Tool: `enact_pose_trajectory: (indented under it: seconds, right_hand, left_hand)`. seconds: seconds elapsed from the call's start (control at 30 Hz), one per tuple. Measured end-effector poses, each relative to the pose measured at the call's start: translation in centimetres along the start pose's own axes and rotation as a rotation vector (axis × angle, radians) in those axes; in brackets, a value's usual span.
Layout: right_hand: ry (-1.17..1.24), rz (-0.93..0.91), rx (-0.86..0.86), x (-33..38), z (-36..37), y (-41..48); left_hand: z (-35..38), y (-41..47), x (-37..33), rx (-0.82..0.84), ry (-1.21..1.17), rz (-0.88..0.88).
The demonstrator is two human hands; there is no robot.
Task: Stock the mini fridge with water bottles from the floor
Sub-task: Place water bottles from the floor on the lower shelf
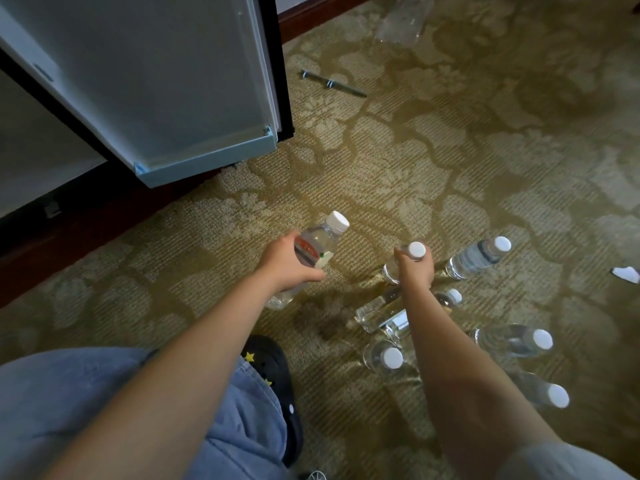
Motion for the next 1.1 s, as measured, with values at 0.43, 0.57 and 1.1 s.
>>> enact_pose_trajectory:
  seconds: [0.43, 0.57, 1.1]
  right_hand:
    - [-0.009, -0.197, 0.156, 5.5, 4.1, -6.7]
    - [-0.001, -0.332, 0.264, 10.9, 6.0, -12.1]
    - [-0.151, -0.804, 0.608, 22.4, 12.2, -40.0]
  left_hand:
    - [-3.0, -1.7, -1.5, -0.16, -0.433, -0.108]
    - [-7.4, -3.5, -1.9, -0.324, -0.483, -0.056]
    - [-27.6, -20.3, 7.5, -0.853, -0.702, 0.072]
Point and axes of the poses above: each hand's wrist, its own y-axis towards the middle knuckle, its own z-axis out of the palm, x = y × z, the point moved 2 cm from there along y, towards the middle knuckle, and after that the axes turned 2 degrees about -x, right-handed, at the moved point
